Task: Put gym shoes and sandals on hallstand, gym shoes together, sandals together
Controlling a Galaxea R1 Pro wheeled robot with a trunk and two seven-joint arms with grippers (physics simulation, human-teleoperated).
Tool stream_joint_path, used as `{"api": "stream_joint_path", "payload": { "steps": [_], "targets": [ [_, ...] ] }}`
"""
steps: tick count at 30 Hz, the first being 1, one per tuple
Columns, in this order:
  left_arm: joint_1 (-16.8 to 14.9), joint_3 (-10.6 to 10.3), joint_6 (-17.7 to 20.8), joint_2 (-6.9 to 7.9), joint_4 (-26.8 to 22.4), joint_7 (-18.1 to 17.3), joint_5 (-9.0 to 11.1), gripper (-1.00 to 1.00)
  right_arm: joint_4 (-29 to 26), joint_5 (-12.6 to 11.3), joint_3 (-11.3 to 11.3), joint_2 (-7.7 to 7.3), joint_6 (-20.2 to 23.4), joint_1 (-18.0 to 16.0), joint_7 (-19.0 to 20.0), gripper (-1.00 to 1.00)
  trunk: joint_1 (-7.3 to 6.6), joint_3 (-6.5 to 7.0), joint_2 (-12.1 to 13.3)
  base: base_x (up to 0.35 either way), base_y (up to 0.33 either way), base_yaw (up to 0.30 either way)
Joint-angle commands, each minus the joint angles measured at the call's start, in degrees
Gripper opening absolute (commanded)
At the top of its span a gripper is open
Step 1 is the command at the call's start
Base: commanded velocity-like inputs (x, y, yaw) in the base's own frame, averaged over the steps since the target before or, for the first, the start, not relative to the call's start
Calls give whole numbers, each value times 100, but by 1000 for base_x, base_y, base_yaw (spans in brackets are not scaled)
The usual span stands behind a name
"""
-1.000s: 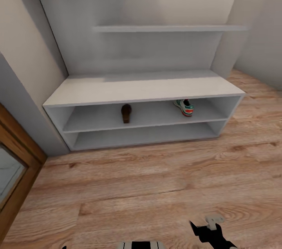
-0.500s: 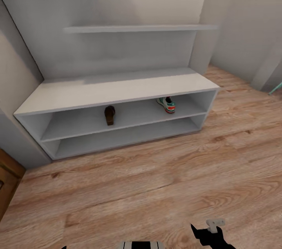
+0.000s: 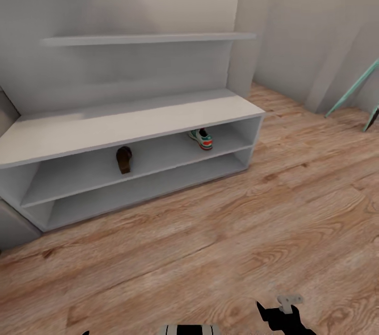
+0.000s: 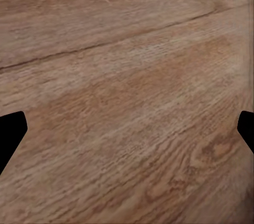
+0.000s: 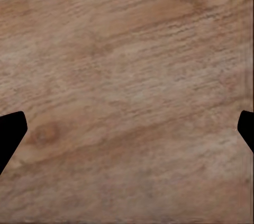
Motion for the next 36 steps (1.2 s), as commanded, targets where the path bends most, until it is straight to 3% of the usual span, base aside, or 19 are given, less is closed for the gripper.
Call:
{"api": "stream_joint_path", "payload": {
  "steps": [1,14,25,30,36],
  "targets": [
    [-3,20,-8,-1,4,-40,13,100,9,-62,46,-1,-16,-5,26,100,-1,-4,-2,0,0,-281],
    [5,13,-15,2,-58,-48,17,100,9,-69,46,-13,-16,-5,22,100,-1,-4,-2,0,0,-282],
    [6,21,-11,2,-67,-43,15,100,4,-71,46,-18,-16,-5,18,100,-29,239,13,0,0,-282],
    [6,21,-14,4,-68,-43,20,100,4,-71,46,-18,-16,-5,18,100,-139,329,213,0,0,-282],
    [6,21,-14,5,-64,-43,31,100,8,-71,46,-19,-16,-5,18,100,-139,329,213,0,0,-282]
  ]
}}
